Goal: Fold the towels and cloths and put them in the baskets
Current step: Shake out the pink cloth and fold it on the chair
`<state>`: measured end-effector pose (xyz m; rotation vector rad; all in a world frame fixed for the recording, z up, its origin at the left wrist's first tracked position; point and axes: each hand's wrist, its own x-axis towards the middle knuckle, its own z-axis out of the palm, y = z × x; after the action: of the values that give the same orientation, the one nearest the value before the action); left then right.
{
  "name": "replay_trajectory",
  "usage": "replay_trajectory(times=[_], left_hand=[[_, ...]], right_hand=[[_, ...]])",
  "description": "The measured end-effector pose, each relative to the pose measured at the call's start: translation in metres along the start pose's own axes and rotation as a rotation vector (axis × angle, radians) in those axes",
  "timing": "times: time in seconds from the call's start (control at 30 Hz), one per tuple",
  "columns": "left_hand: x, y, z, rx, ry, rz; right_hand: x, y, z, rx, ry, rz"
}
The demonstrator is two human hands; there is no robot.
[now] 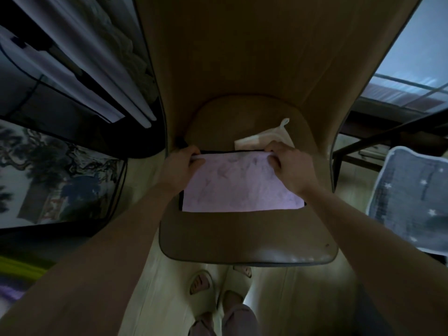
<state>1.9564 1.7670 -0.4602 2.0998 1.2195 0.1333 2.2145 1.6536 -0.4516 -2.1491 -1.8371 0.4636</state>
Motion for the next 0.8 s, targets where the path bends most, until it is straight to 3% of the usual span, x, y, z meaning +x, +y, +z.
replay_trajectory(times=[0.23,0.33,0.4,0.47,0.57,0.7,0.8], left_hand=[[0.007,-0.001,-0.002,0.079,-0.026,0.0],[-0.008,0.009,0.01,0.231,0.255,-0.016],[-0.027,0.024,0.03,0.28,0.413,0.101],[-0.038,0.031,0.055,0.378,0.309,0.258],[-0.032,0.017,0.075,0.531,0.049,0.242],[-0.01,0.001,0.071,0.562,0.027,0.178],[-0.012,-0.002,0.067,0.576,0.055,0.067]], right_hand=[[0.015,-0.007,-0.004,-0.214,-0.167,-0.004],[0.003,-0.019,0.001,-0.279,0.064,0.031],[-0.016,-0.033,0.015,-0.226,0.183,0.041],[-0.031,-0.042,0.036,-0.158,0.102,0.023],[-0.033,-0.031,0.059,-0.166,-0.06,-0.04],[-0.023,0.007,0.058,-0.229,-0.074,-0.038],[-0.025,0.012,0.058,-0.245,-0.022,0.098]])
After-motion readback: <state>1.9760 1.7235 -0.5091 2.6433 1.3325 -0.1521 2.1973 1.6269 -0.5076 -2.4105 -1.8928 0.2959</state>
